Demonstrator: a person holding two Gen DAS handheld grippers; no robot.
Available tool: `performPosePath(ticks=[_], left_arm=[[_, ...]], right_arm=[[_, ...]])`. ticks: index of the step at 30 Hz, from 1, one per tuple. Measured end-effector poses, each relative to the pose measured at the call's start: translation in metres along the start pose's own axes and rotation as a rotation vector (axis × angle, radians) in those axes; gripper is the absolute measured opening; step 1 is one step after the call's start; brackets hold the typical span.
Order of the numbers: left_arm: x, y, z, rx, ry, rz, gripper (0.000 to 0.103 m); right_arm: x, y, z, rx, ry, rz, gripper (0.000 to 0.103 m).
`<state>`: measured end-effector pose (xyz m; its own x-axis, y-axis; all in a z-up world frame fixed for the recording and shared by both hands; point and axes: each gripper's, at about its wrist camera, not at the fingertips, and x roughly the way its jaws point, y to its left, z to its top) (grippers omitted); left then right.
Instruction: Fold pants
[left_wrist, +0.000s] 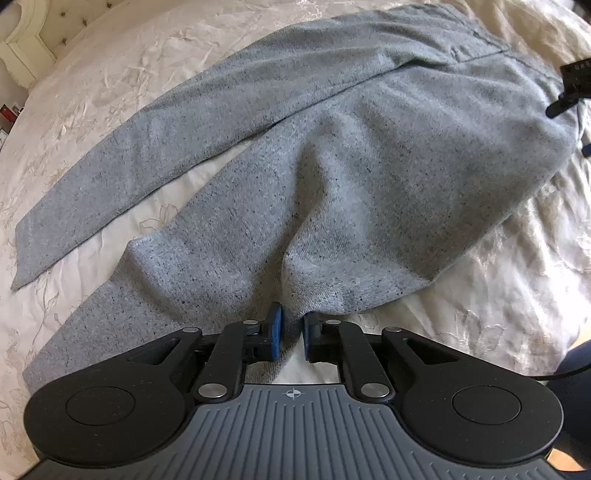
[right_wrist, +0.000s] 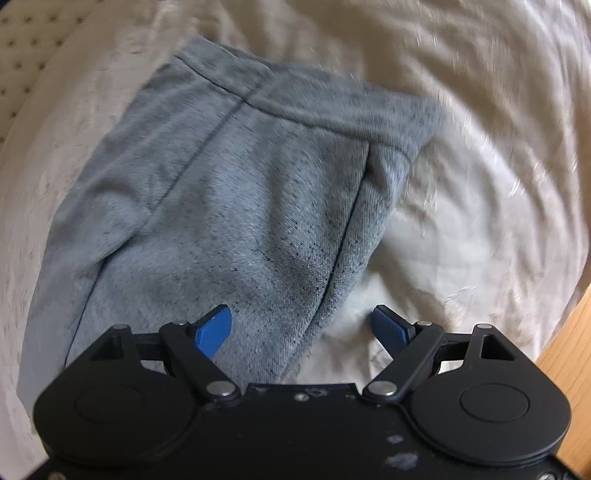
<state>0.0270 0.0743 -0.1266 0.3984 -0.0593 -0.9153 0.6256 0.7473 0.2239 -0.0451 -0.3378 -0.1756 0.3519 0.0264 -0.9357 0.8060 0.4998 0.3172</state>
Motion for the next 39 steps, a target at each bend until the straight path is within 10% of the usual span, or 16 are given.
performPosePath(ticks=[1,2,3,4,20,31,37,39], left_arm=[[0.002,-0.001,0.001,0.008,0.005,0.005,0.013],[0.003,0.000,0.002,0.014,0.006,-0.001,0.013],[0.002,0.002,0.004,0.012,0.001,-0.009,0.012],[-0.003,0.007,0.007,-0.003,-0.016,-0.012,0.010],[-0.023,0.116,0.161,-0.114,-0.250,0.078,0.010],[0.089,0.154,0.224,-0.165,-0.070,0.060,0.010],[0.139,0.150,0.215,-0.174,0.056,0.042,0.010],[0.139,0.149,0.213,-0.171,0.053,0.045,0.010]], right_arm=[[0.003,0.001,0.004,0.014,0.008,0.024,0.069],[0.003,0.002,0.006,0.018,0.022,0.053,0.029],[0.001,0.004,0.009,0.021,0.035,0.064,0.010],[-0.004,0.007,0.013,0.022,0.026,0.073,0.010],[-0.046,0.136,0.111,-0.100,-0.173,0.248,0.009],[0.064,0.234,0.191,-0.272,-0.107,0.118,0.010],[0.091,0.221,0.201,-0.284,-0.047,0.154,0.026],[0.070,0.208,0.203,-0.262,-0.105,0.185,0.060]])
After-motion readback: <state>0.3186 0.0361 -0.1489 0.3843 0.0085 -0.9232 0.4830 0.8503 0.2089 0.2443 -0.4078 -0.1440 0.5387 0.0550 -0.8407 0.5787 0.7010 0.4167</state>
